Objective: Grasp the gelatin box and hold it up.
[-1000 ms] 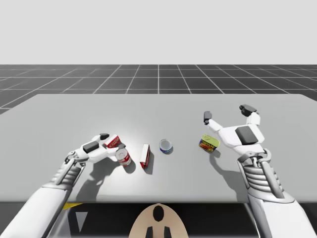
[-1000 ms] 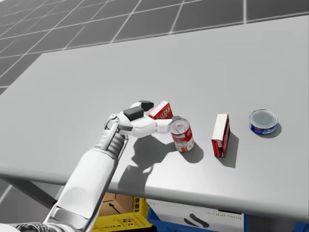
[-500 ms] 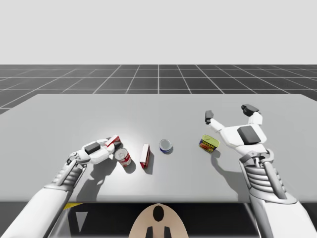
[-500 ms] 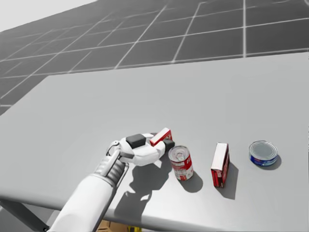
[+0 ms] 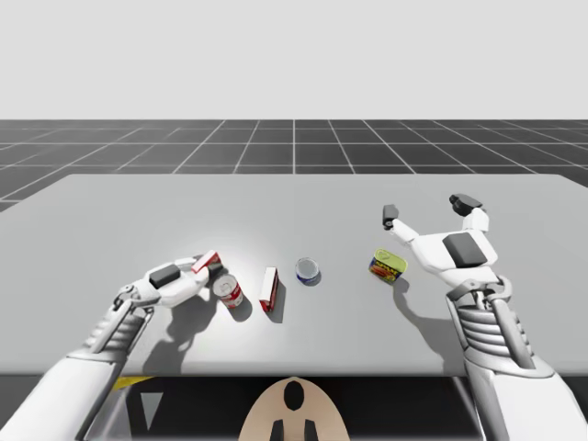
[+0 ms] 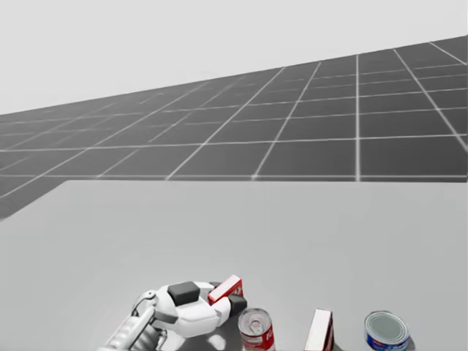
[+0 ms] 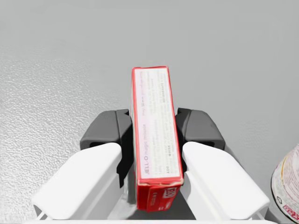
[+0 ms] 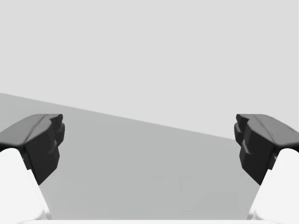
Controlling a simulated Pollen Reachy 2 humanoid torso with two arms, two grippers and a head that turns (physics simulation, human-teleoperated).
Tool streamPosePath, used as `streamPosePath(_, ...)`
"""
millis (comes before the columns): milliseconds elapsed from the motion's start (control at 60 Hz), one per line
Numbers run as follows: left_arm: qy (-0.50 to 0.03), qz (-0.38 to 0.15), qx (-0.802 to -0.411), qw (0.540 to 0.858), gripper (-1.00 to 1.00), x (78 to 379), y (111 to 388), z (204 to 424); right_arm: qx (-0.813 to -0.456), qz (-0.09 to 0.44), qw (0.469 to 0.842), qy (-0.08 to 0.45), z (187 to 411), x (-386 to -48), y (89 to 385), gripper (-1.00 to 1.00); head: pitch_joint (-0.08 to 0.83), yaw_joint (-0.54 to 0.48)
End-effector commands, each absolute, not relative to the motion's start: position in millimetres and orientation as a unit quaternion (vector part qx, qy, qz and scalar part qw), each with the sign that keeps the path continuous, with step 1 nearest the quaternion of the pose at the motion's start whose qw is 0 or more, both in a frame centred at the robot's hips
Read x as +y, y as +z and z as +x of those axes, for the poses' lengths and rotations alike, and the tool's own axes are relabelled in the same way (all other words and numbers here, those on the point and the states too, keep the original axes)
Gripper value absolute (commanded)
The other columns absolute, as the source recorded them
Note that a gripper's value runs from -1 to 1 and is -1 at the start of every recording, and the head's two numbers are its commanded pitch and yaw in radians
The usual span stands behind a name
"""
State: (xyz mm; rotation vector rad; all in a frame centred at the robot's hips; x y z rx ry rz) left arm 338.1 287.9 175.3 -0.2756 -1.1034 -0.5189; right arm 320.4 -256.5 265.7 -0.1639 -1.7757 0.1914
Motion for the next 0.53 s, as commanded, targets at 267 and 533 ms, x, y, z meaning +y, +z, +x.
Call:
streamPosePath(267, -0.269, -0.104, -0.573, 0.767, 1.00, 300.4, 279.8, 331.1, -0.772, -0.067, 0.627, 0.085, 321.7, -258.4, 265.7, -1.00, 0.272, 0.37)
streamPosePath(533, -0.265, -0.070, -0.648, 0.710, 1.00, 293.1, 385.6, 330.6, -0.768, -0.049, 0.634, 0.076, 321.1, -259.1, 266.5, -1.00, 0.263, 0.38)
